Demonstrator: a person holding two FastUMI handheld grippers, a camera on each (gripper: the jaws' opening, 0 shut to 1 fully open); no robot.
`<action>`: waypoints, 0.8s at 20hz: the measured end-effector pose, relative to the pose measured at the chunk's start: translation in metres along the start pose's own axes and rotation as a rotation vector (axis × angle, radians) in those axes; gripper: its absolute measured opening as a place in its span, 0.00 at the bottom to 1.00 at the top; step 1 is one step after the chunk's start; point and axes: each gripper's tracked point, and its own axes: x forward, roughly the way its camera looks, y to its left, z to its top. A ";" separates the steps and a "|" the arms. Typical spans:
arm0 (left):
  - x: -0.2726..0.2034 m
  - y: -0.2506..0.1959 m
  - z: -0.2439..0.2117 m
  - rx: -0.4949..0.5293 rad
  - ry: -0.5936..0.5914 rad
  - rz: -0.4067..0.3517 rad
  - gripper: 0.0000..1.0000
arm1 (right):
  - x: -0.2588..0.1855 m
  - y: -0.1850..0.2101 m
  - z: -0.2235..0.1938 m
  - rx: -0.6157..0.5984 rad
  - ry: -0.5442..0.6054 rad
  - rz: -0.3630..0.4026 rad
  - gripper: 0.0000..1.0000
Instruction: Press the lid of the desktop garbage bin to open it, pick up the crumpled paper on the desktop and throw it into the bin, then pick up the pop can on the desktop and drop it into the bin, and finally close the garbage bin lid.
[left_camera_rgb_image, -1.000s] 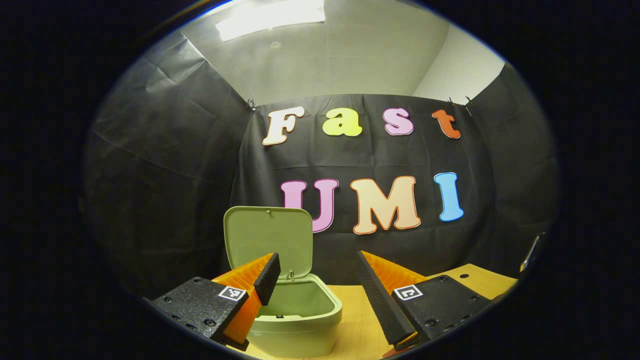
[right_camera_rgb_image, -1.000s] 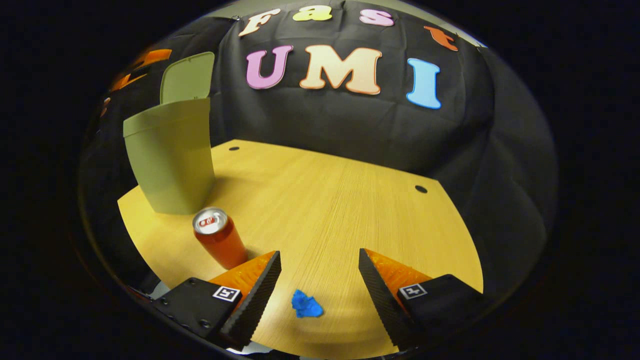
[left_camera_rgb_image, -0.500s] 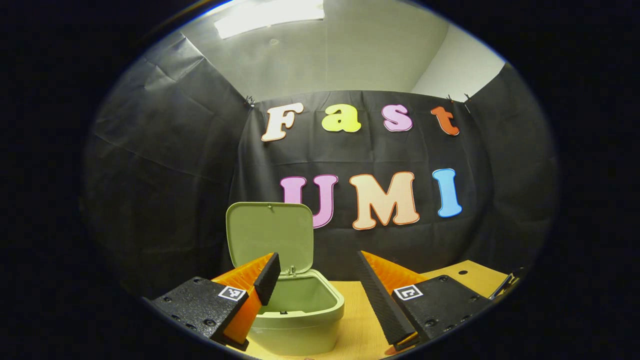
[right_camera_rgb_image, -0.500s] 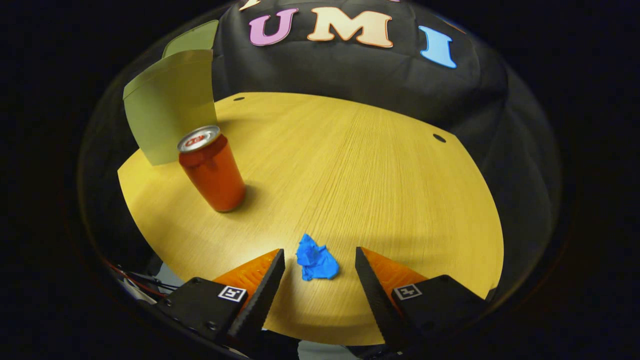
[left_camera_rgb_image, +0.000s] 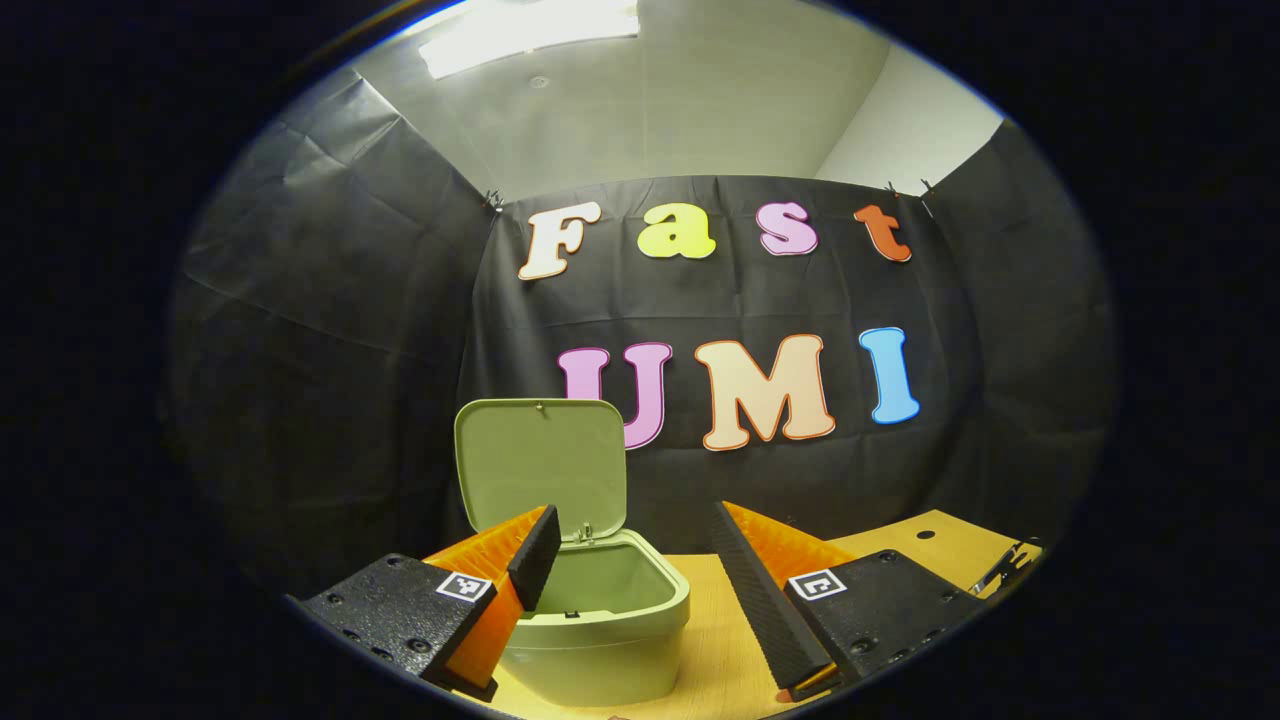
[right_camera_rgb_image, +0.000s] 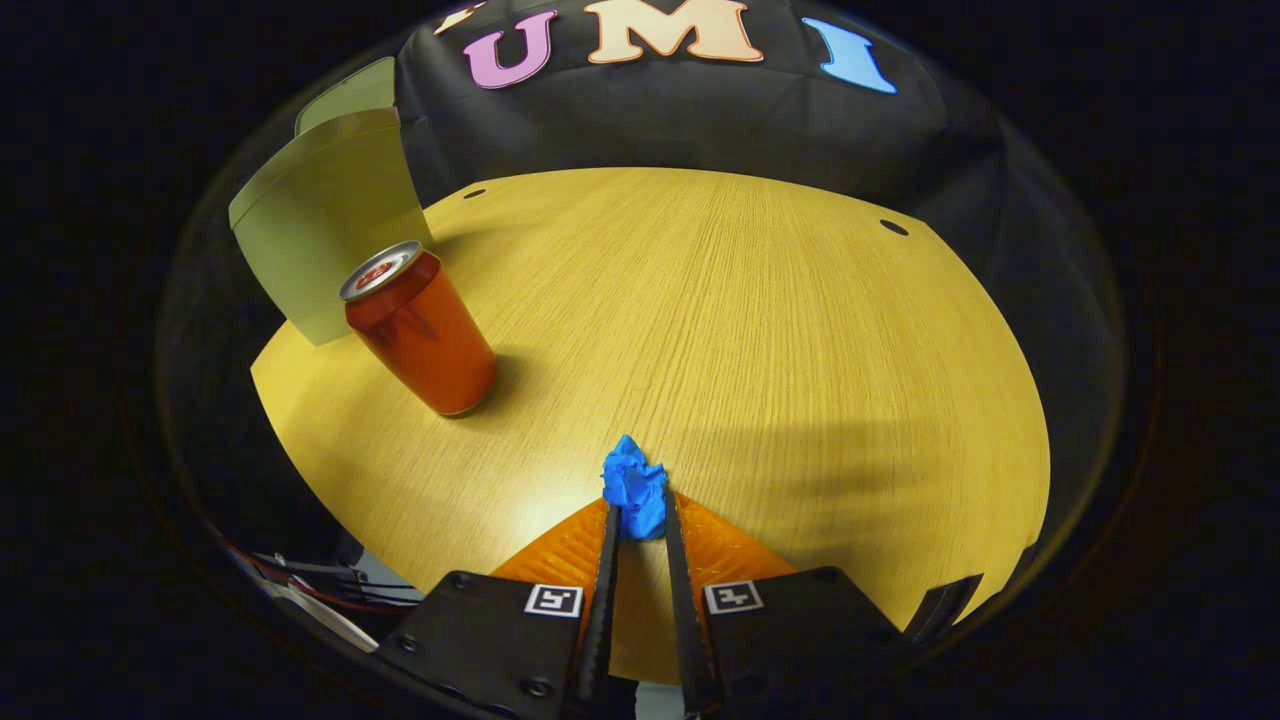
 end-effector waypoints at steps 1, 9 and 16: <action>-0.001 0.002 -0.001 -0.002 0.004 0.003 0.92 | -0.005 0.001 0.012 0.001 -0.037 -0.003 0.30; -0.006 0.016 -0.011 0.004 0.025 0.029 0.92 | -0.064 0.025 0.149 -0.069 -0.367 0.012 0.30; -0.010 0.032 -0.027 0.018 0.062 0.046 0.92 | -0.103 0.060 0.241 -0.146 -0.566 0.046 0.29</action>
